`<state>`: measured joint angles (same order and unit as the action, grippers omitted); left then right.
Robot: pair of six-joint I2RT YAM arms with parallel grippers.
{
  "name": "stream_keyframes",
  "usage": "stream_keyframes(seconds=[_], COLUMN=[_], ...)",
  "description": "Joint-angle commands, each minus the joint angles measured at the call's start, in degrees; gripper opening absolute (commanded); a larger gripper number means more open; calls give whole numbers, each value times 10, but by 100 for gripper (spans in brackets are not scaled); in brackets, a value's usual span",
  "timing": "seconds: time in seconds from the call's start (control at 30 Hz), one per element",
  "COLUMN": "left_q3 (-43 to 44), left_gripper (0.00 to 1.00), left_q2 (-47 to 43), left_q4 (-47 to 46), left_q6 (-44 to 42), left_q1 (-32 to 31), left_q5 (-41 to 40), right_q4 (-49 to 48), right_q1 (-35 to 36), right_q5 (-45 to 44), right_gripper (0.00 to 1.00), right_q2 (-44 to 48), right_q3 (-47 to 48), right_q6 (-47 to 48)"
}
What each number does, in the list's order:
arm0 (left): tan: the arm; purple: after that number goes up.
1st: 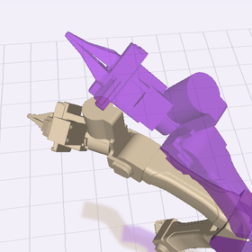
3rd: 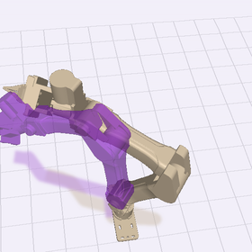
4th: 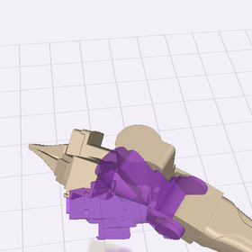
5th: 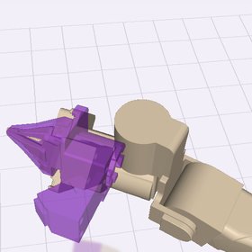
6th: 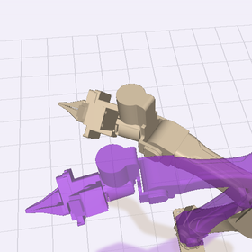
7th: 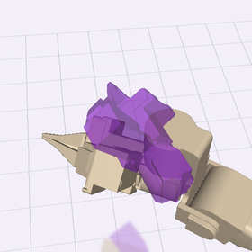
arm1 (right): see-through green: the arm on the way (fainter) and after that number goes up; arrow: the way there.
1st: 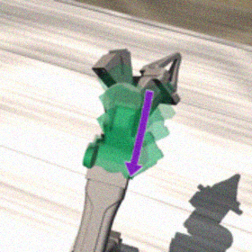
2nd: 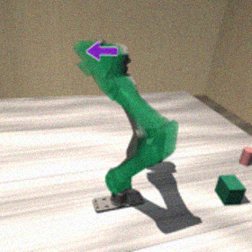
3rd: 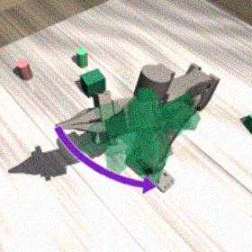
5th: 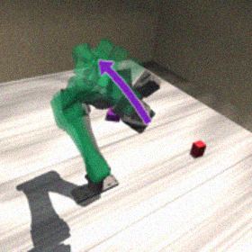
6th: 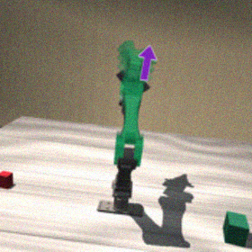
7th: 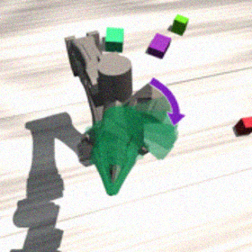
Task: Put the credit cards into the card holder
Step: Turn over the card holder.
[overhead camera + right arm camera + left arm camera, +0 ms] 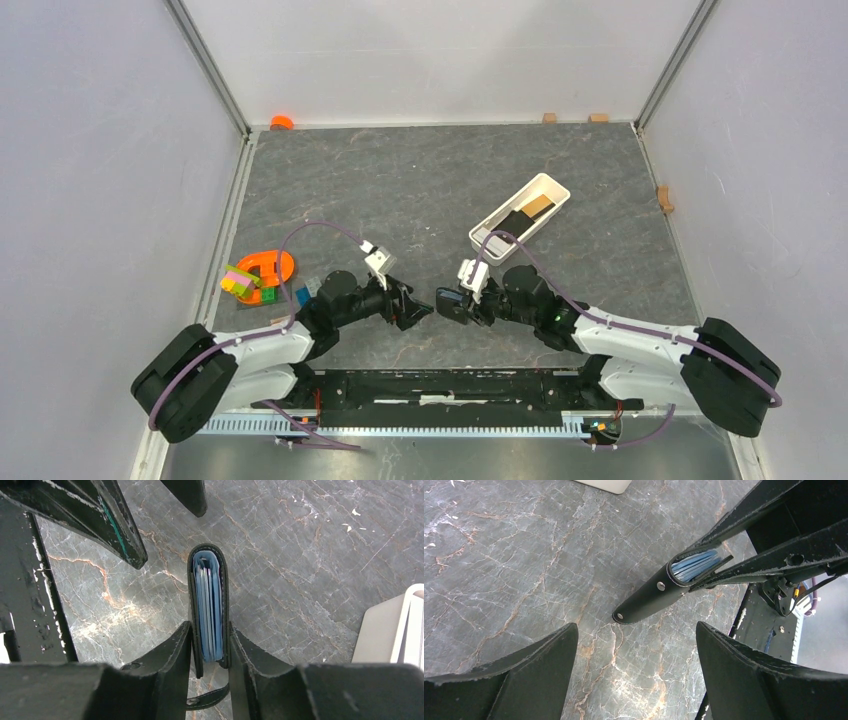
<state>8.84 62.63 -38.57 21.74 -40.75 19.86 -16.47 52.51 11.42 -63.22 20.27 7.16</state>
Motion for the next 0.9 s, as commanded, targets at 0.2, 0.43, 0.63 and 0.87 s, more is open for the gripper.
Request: stream_keyframes(seconds=[0.2, 0.43, 0.63, 0.87], left_q3=[41, 115, 196, 278], left_gripper=[90, 90, 89, 88], left_q2=[-10, -152, -203, -166], left_q4=[-10, 213, 401, 569], left_q6=[-23, 32, 59, 24], left_q1=[-13, -32, -46, -68], left_q5=[48, 42, 72, 71], right_q4=[-8, 176, 248, 251], right_q1=[0, -36, -47, -66], right_q5=[33, 184, 288, 373], right_gripper=[0, 0, 0, 0], right_q2=[15, 23, 12, 14], right_q3=[33, 157, 211, 241], right_q6=[-18, -40, -70, -109])
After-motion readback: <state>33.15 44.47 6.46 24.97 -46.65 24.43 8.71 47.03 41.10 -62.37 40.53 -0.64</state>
